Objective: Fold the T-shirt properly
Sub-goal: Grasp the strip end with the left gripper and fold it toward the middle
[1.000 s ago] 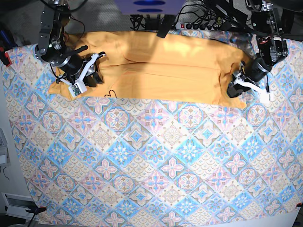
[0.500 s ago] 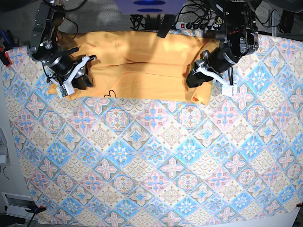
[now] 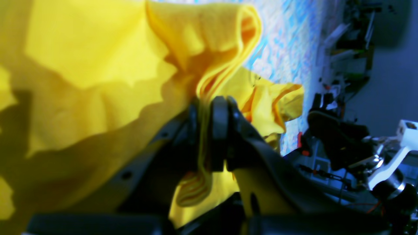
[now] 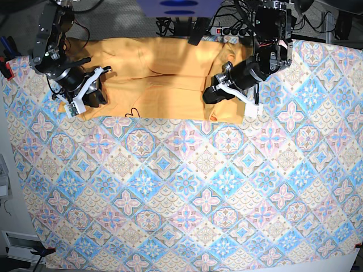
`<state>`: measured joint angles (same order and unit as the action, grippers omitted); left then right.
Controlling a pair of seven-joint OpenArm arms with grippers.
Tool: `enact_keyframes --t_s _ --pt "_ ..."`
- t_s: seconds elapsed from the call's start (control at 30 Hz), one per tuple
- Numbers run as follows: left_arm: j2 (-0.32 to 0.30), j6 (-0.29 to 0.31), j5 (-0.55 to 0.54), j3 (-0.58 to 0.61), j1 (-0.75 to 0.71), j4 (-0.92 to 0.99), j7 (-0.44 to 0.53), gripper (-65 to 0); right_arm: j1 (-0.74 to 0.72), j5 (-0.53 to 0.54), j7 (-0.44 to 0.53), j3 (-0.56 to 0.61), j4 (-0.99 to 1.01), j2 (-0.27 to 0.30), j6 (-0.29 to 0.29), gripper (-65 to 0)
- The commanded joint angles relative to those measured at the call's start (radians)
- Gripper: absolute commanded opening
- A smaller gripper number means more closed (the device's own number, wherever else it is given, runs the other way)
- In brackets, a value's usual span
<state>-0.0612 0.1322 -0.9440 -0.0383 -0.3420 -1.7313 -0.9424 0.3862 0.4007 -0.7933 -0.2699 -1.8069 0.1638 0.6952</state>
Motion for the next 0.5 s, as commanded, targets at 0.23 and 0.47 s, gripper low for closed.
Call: enact_keyframes --t_s 0.23,0.47 --pt "-0.007 0.013 -0.02 0.051 0.053 -0.019 0.006 -65.0 -0.005 0.017 0.022 -0.004 -0.02 0.006 0.003 -49.7" --pt "-0.029 0.013 -0.025 0.127 0.097 0.018 0.004 -65.0 -0.005 0.017 0.022 -0.002 -0.02 0.006 0.003 -49.7"
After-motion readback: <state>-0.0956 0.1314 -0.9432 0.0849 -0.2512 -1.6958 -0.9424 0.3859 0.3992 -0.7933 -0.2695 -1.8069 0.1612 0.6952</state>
